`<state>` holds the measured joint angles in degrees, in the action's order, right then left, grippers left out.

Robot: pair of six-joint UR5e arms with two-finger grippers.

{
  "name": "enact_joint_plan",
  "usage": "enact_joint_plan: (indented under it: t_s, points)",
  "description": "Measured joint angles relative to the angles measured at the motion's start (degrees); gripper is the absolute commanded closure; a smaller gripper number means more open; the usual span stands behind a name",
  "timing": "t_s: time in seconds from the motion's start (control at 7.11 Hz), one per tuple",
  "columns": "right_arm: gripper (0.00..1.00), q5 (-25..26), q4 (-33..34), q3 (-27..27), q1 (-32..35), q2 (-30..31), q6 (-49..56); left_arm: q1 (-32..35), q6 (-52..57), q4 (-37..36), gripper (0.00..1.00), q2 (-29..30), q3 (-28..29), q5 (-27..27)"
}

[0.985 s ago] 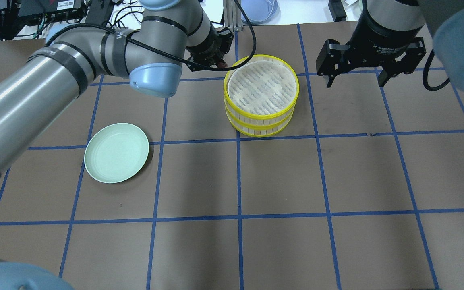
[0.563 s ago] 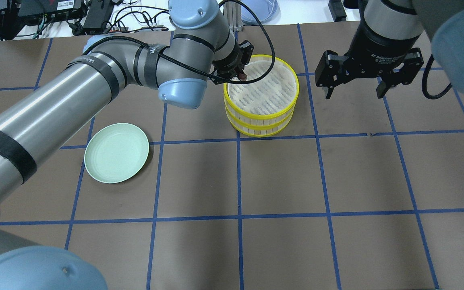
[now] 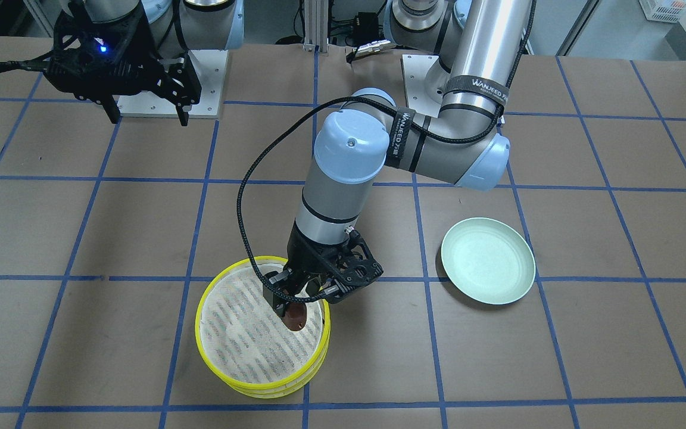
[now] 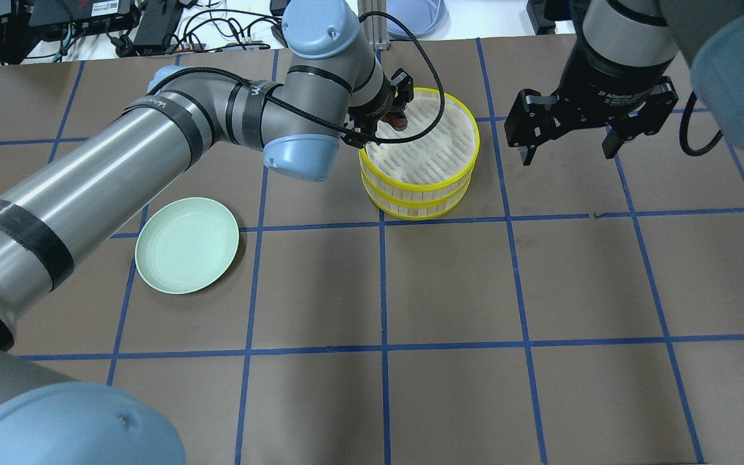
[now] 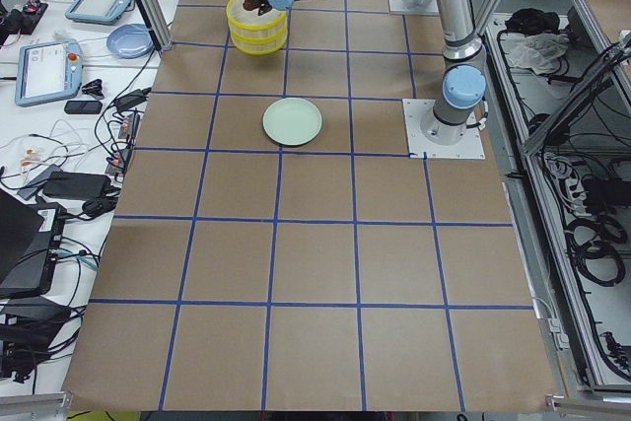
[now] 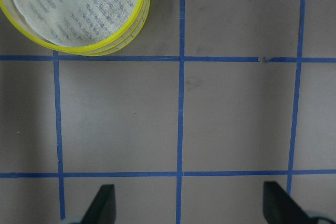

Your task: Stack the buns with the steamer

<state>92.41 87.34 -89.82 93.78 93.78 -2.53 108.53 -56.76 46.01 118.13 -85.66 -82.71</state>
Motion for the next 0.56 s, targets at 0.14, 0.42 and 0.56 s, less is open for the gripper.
enact_joint_plan:
  t_s: [0.14,0.42,0.56]
  points:
    - [0.00,0.0,0.1,0.0,0.0,0.0,0.2,-0.1,1.2,-0.1,0.02,-0.2,-0.1,0.0]
    - [0.00,0.0,0.3,0.0,0.0,-0.2,0.0,-1.6,4.2,0.9,0.01,-1.3,-0.1,-0.1]
    - [0.00,0.0,0.3,0.0,0.0,-0.2,-0.3,-2.9,5.8,2.3,0.00,-2.2,-0.1,-0.1]
